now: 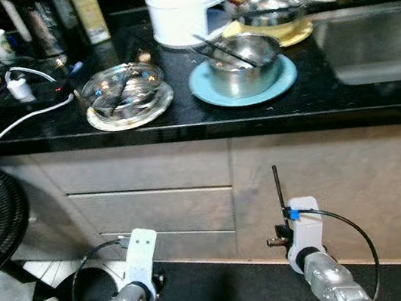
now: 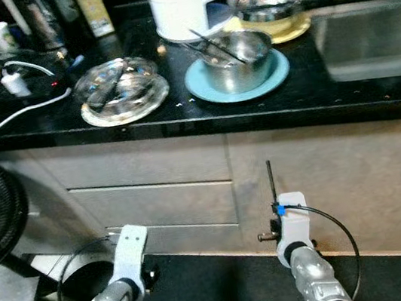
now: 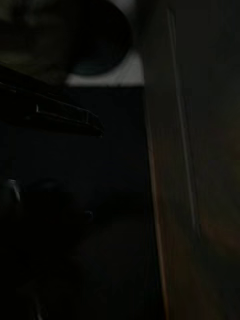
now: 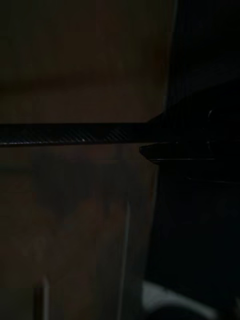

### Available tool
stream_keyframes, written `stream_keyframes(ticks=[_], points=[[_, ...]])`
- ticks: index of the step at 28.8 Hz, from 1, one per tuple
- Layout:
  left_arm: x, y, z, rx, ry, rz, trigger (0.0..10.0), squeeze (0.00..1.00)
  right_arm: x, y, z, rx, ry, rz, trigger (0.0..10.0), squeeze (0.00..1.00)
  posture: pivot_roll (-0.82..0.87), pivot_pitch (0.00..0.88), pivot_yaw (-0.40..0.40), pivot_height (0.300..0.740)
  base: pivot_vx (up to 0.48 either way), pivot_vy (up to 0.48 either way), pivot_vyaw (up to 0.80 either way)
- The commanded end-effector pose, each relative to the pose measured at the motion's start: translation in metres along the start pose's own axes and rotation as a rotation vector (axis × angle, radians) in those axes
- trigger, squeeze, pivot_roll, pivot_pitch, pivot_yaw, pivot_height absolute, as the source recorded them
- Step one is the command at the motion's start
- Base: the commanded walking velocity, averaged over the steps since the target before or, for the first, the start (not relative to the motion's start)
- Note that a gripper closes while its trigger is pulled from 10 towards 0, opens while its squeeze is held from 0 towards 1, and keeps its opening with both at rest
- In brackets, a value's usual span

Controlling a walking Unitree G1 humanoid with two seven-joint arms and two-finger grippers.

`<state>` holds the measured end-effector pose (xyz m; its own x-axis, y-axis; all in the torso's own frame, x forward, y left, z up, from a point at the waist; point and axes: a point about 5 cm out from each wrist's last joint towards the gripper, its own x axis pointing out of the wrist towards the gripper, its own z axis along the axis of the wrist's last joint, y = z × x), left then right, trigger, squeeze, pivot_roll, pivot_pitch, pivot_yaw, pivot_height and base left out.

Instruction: Kitchen organization

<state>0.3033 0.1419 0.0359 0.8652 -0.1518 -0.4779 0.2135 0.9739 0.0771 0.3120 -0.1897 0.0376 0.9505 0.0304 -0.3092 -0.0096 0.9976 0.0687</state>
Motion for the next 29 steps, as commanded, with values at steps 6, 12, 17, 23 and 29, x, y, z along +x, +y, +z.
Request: stream_keyframes(ticks=[6, 12, 17, 23, 29], points=[[-0.0025, 0.0030, -0.0161, -0.009, 0.060, 0.014, 10.0, 0.00, -0.0024, 0.0051, -0.0098, 0.003, 0.036, 0.016, 10.0, 0.00, -0.11, 0.226, 0.031, 0.740, 0.000, -0.480, 0.00], [-0.0024, 0.0033, -0.0162, -0.014, 0.060, 0.017, 10.0, 0.00, -0.0021, 0.0051, -0.0087, -0.003, 0.035, 0.019, 10.0, 0.00, -0.11, 0.225, 0.027, 0.740, 0.000, -0.480, 0.00], [-0.0025, 0.0030, -0.0165, -0.017, 0.060, 0.018, 10.0, 0.00, -0.0021, 0.0047, -0.0082, -0.008, 0.034, 0.020, 10.0, 0.00, -0.11, 0.225, 0.024, 0.740, 0.000, -0.480, 0.00], [-0.0027, 0.0030, -0.0169, -0.017, 0.061, 0.018, 10.0, 0.00, -0.0016, 0.0045, -0.0069, -0.012, 0.033, 0.021, 10.0, 0.00, -0.11, 0.226, 0.022, 0.740, 0.000, -0.480, 0.00], [-0.0025, 0.0046, -0.0127, -0.039, 0.031, 0.031, 10.0, 0.00, -0.0015, 0.0051, -0.0066, -0.017, 0.033, 0.025, 10.0, 0.00, -0.11, 0.226, 0.022, 0.740, 0.000, -0.292, 0.00]])
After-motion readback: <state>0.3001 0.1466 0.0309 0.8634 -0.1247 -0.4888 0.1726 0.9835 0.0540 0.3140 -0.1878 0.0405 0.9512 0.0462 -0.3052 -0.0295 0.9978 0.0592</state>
